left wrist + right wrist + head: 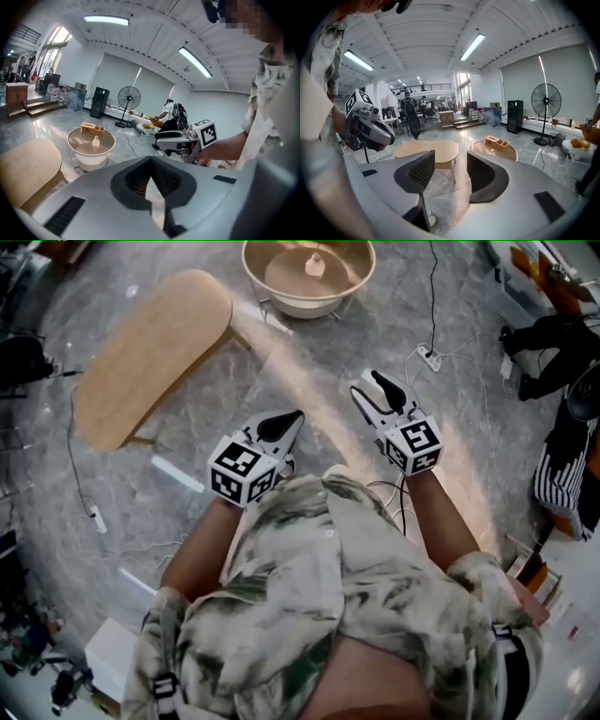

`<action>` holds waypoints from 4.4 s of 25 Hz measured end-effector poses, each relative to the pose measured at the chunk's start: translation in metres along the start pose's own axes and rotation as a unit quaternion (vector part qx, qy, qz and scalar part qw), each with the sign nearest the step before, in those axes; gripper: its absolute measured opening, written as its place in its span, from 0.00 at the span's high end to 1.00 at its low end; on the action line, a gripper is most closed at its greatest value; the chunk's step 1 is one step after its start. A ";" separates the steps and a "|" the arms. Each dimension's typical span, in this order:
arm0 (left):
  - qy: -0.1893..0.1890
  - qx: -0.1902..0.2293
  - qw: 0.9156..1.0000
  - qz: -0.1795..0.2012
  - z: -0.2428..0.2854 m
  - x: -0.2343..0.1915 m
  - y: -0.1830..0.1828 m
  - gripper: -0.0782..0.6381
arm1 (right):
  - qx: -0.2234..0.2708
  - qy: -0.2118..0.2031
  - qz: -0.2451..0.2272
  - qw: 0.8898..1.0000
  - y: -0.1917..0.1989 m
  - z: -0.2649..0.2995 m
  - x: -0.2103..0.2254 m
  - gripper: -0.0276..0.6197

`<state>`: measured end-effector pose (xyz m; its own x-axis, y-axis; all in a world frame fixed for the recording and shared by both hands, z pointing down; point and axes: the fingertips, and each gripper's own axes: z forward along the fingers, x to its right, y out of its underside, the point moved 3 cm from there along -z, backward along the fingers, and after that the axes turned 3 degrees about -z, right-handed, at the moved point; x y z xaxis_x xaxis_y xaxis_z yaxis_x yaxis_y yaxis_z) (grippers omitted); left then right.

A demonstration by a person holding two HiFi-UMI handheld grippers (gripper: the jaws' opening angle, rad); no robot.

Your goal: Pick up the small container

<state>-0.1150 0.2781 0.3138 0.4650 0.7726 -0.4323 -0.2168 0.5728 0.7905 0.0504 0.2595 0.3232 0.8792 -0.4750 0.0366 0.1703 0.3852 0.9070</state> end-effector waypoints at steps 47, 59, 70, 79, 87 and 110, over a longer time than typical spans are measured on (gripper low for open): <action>0.001 -0.091 0.996 -0.027 0.272 -0.312 -0.191 0.86 | -0.109 -0.048 0.012 0.993 -0.006 0.410 0.305 0.61; -0.005 -0.124 0.991 -0.058 0.354 -0.376 -0.172 0.86 | -0.130 -0.039 0.036 0.990 0.073 0.521 0.391 0.61; -0.008 -0.133 0.986 -0.096 0.399 -0.417 -0.154 0.86 | -0.148 -0.037 0.022 0.988 0.135 0.618 0.432 0.60; -0.012 -0.136 0.984 -0.114 0.417 -0.445 -0.140 0.86 | -0.151 -0.016 0.025 0.988 0.170 0.669 0.453 0.59; -0.014 -0.143 0.981 -0.128 0.416 -0.450 -0.125 0.86 | -0.150 -0.012 0.021 0.988 0.184 0.692 0.456 0.60; -0.027 -0.137 0.981 -0.132 0.399 -0.456 -0.110 0.86 | -0.159 0.014 0.007 0.987 0.184 0.692 0.457 0.72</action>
<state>0.0394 -0.2462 0.5975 0.5785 0.5762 -0.5773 -0.3026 0.8089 0.5041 0.1752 -0.4339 0.7968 0.8937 -0.4474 0.0329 0.2846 0.6222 0.7293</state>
